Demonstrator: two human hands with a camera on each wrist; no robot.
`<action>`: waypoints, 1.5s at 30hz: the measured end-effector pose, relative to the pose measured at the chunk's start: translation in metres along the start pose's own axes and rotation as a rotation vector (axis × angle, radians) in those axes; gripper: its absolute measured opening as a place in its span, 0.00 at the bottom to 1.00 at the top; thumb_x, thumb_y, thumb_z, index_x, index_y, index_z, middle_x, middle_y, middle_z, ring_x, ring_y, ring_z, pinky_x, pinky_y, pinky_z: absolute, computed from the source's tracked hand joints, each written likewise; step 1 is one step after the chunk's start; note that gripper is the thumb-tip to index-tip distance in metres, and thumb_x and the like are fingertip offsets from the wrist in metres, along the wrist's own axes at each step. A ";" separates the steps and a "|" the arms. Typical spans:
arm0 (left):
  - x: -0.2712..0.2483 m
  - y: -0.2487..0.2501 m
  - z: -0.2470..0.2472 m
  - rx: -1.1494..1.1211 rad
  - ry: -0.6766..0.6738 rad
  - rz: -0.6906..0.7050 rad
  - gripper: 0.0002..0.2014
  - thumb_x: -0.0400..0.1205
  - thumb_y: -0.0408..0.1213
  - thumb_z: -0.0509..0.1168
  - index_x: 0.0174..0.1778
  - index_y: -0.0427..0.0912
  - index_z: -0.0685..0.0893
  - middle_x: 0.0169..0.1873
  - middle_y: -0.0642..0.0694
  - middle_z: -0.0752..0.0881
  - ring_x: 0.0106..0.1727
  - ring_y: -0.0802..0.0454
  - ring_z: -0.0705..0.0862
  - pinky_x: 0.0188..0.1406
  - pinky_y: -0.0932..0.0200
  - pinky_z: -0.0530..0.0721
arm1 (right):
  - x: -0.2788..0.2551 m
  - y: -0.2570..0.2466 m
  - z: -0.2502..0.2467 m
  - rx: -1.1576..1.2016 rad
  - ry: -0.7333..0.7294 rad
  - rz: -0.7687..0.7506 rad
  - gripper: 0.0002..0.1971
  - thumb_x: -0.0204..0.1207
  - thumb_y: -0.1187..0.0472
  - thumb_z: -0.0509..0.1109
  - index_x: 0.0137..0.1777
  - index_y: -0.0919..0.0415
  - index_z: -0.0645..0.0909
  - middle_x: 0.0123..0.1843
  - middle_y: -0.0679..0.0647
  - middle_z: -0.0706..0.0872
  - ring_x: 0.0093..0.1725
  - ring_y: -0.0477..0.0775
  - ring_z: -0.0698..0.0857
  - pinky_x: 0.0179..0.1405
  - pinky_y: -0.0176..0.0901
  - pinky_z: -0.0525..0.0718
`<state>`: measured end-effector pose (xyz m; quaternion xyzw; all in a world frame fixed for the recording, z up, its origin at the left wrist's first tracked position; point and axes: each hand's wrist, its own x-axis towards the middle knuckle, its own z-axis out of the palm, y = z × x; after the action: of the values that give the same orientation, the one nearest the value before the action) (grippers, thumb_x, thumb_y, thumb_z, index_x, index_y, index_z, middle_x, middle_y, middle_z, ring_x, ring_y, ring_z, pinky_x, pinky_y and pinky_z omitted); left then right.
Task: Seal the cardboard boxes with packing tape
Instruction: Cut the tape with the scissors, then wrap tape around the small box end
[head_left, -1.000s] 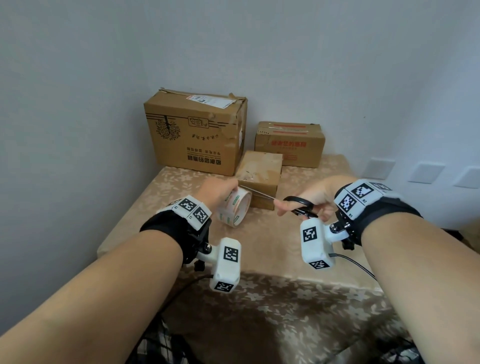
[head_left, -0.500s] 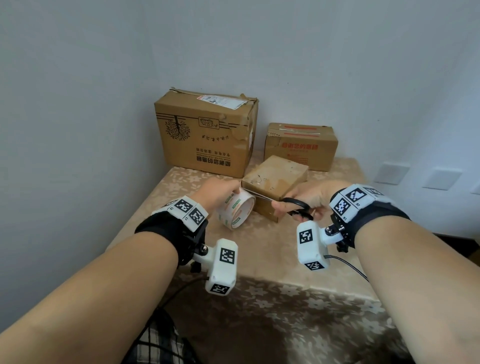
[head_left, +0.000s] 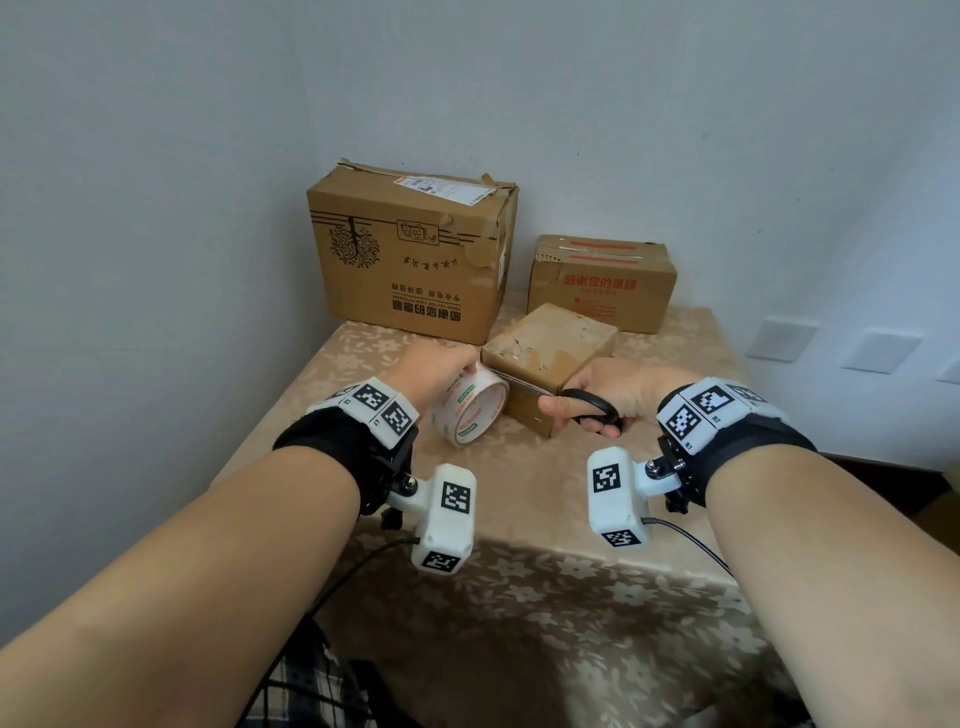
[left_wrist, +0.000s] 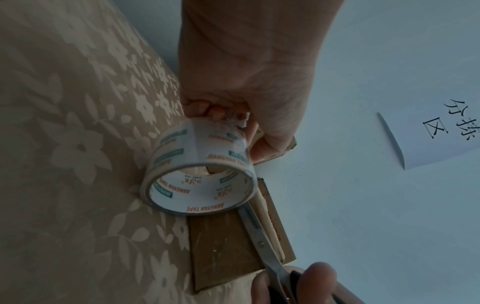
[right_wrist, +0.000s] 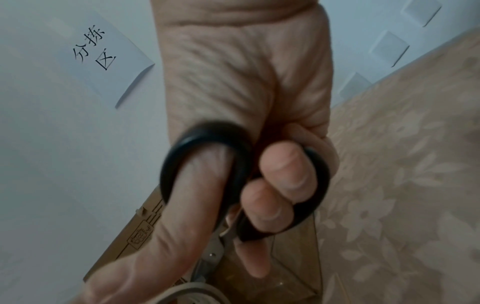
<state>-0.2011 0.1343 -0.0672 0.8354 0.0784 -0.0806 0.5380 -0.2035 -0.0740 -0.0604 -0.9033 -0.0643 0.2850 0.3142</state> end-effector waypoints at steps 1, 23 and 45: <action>0.001 -0.001 0.000 0.004 0.003 0.003 0.05 0.78 0.35 0.63 0.40 0.37 0.77 0.33 0.45 0.73 0.34 0.50 0.70 0.33 0.57 0.67 | -0.001 -0.001 0.000 -0.005 -0.003 0.000 0.39 0.56 0.28 0.68 0.49 0.65 0.85 0.24 0.52 0.76 0.20 0.48 0.73 0.24 0.37 0.69; 0.020 -0.032 -0.016 0.826 0.046 0.354 0.20 0.84 0.50 0.60 0.62 0.39 0.81 0.54 0.40 0.82 0.58 0.43 0.79 0.60 0.51 0.78 | -0.008 0.004 0.011 -0.695 0.006 0.151 0.38 0.71 0.43 0.75 0.78 0.57 0.68 0.73 0.54 0.78 0.67 0.58 0.79 0.63 0.50 0.81; 0.050 -0.027 0.017 0.638 -0.093 0.576 0.16 0.86 0.32 0.49 0.69 0.40 0.70 0.53 0.45 0.81 0.59 0.48 0.78 0.73 0.52 0.64 | 0.033 0.031 -0.012 -0.615 0.524 -0.210 0.29 0.84 0.68 0.61 0.83 0.50 0.60 0.84 0.47 0.63 0.83 0.52 0.61 0.81 0.45 0.54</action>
<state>-0.1588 0.1318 -0.1091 0.9432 -0.2111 0.0148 0.2562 -0.1713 -0.0952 -0.0868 -0.9855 -0.1559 -0.0206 0.0629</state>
